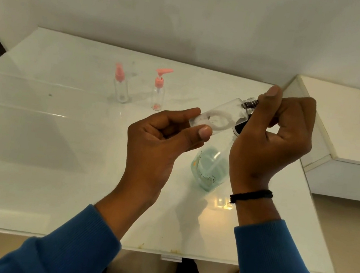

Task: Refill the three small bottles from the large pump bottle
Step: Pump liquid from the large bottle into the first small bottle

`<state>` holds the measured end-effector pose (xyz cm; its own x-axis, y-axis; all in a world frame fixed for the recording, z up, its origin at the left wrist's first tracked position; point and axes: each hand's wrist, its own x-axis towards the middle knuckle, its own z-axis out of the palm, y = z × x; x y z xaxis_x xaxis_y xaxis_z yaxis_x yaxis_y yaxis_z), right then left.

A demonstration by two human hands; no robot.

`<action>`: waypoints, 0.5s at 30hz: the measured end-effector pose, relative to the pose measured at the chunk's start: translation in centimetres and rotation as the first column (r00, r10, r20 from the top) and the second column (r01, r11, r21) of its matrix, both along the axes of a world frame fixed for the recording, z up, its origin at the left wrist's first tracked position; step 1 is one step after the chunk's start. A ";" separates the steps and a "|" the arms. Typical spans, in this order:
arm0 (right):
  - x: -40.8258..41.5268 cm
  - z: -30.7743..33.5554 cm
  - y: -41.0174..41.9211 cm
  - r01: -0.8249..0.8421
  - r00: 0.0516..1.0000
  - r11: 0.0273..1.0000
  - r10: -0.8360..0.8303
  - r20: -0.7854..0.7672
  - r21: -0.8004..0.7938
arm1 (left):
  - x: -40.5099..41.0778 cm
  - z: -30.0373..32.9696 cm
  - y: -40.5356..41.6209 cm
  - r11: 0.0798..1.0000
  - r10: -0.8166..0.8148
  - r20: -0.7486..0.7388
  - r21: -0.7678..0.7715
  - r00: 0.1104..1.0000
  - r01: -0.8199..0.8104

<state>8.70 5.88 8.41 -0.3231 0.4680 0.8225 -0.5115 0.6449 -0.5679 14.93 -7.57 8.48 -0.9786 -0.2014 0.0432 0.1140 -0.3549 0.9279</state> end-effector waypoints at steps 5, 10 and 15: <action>-0.1 0.2 0.1 0.014 1.000 1.000 -0.015 0.006 0.021 | 0.1 0.0 0.0 1.000 -0.002 0.006 0.012 1.000 0.002; 0.0 0.0 0.0 0.008 1.000 1.000 -0.008 0.001 -0.001 | 0.0 0.0 0.0 1.000 0.002 -0.005 0.004 1.000 -0.002; -0.1 0.0 0.2 0.012 1.000 1.000 -0.012 0.015 0.004 | 0.1 0.1 0.0 1.000 -0.003 0.002 0.012 1.000 0.003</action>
